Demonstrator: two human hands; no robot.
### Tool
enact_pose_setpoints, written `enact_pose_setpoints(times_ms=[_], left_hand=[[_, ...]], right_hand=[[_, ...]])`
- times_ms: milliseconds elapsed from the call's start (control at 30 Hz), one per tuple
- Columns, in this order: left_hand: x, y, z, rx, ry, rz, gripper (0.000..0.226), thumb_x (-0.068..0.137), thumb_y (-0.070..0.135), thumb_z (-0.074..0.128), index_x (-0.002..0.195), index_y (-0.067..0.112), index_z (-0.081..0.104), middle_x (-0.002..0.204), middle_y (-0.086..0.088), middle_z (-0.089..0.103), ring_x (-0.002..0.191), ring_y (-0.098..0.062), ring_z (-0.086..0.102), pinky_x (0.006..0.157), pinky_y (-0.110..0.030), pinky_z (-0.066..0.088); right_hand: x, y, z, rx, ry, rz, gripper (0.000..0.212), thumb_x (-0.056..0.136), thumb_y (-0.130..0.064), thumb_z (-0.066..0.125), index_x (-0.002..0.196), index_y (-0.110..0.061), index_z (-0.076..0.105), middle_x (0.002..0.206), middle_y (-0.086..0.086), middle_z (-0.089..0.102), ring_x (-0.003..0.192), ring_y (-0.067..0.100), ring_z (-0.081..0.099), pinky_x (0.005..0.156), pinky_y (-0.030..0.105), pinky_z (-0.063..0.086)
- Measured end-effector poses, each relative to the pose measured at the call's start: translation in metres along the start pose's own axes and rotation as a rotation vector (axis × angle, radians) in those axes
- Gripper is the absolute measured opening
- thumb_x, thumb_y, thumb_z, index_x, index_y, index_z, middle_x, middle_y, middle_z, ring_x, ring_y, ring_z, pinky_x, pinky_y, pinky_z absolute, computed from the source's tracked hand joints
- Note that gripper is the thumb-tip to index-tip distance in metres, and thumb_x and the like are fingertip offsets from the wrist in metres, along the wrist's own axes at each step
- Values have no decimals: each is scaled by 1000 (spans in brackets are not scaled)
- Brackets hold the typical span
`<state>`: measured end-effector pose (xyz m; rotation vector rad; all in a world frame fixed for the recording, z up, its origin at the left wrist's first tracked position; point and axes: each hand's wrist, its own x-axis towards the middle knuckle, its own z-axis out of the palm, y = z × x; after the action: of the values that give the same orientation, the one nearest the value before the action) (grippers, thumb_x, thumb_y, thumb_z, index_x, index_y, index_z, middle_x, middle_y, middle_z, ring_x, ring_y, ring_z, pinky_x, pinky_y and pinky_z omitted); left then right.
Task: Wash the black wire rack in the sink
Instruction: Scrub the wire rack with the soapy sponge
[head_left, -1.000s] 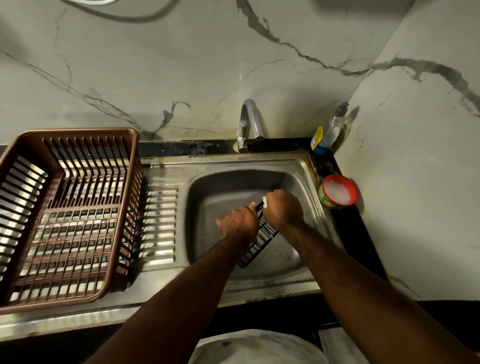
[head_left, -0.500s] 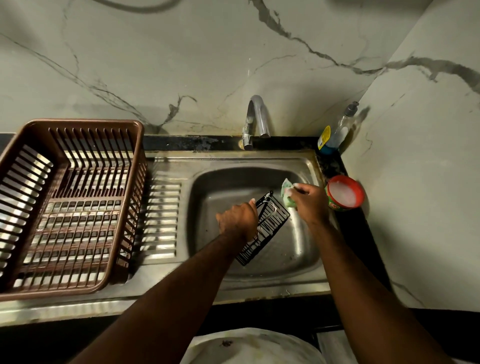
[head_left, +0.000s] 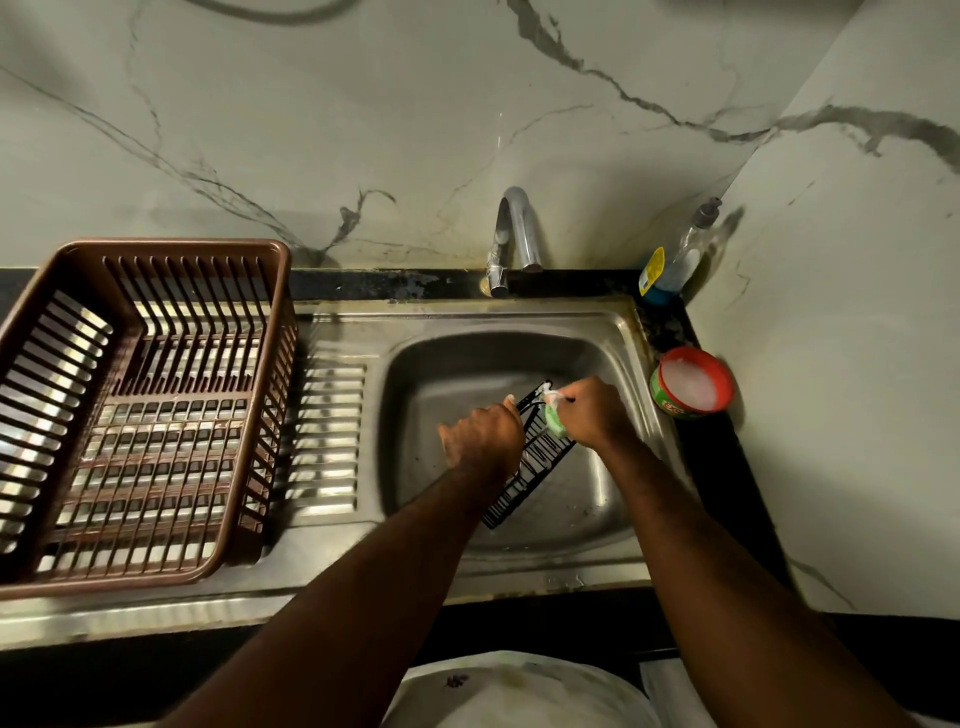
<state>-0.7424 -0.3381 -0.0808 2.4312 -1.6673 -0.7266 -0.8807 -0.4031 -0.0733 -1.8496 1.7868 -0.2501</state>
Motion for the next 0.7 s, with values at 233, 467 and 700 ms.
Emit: enact_pose_setpoints(times_ms=[233, 467, 700], left_hand=[[-4, 4, -3, 8, -34, 6, 56, 110, 46, 12, 79, 19, 50, 83, -4, 60, 76, -23, 52, 98, -51, 39], [-9, 6, -5, 134, -66, 112, 48, 110, 43, 23, 109, 17, 64, 103, -9, 70, 92, -29, 65, 97, -52, 42], [-4, 1, -4, 36, -44, 63, 65, 110, 47, 11, 104, 14, 67, 102, -13, 71, 93, -32, 66, 91, -48, 44]], right_hand=[[-18, 45, -6, 252, -91, 72, 19, 89, -29, 74, 98, -12, 79, 87, 3, 77, 82, 17, 73, 72, 30, 59], [1, 19, -1, 338, -40, 178, 21, 87, -27, 77, 96, -9, 78, 80, 4, 75, 64, 10, 67, 54, 18, 50], [8, 14, 5, 317, -30, 230, 29, 81, -36, 81, 89, -9, 78, 78, 6, 76, 71, 19, 73, 71, 36, 63]])
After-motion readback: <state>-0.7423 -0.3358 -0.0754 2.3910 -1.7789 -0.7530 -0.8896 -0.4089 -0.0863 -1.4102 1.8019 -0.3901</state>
